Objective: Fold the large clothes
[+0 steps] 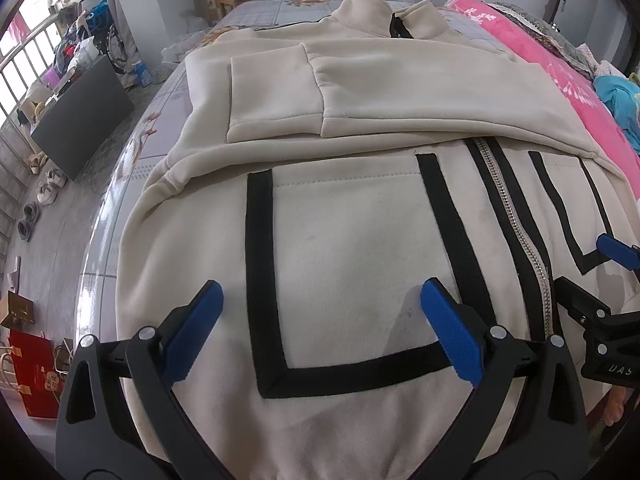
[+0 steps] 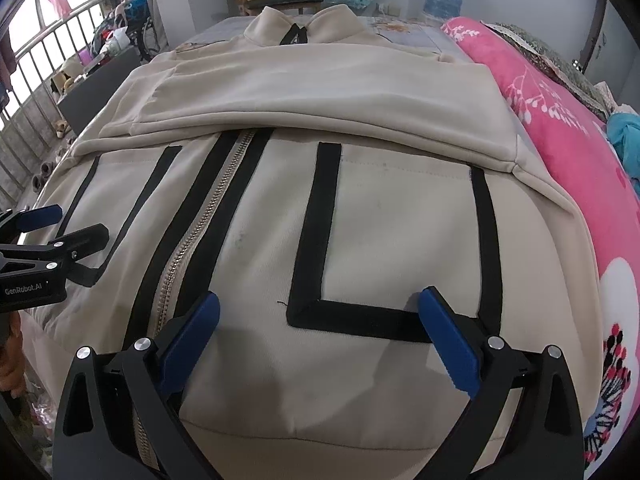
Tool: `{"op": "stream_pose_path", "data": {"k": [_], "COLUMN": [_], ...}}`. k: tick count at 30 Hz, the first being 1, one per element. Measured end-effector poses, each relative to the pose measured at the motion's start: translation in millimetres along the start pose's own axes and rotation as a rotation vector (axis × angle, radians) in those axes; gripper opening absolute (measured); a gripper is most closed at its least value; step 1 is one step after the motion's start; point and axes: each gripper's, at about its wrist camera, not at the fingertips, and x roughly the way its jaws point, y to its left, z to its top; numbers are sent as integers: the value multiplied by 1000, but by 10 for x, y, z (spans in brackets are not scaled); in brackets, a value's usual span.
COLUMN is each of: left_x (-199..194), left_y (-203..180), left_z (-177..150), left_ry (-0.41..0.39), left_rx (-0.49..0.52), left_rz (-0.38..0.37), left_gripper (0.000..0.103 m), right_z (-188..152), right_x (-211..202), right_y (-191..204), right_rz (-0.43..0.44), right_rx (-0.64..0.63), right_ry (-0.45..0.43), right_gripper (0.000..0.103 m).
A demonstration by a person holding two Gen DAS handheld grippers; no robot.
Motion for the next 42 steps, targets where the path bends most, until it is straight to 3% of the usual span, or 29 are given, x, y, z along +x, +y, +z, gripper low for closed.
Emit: {"op": "stream_pose_path", "data": {"k": [25,39,42], "left_x": [13,-6,-7], "left_y": [7,7,3], "left_z": [8,-41,-38], "left_ry": [18,-10,-7], "left_rx": [-21,-19,-20], "left_rz": [6,7,7], "left_gripper": [96,96,96], "right_z": [29,17,14], "right_x": [16,-9,-120], "right_y": [-7,-19,-29], "right_rz": [-12,-2,20], "right_rx": [15,16,19], "right_ry": [12,11,-23], "right_gripper": [97,97,97]}}
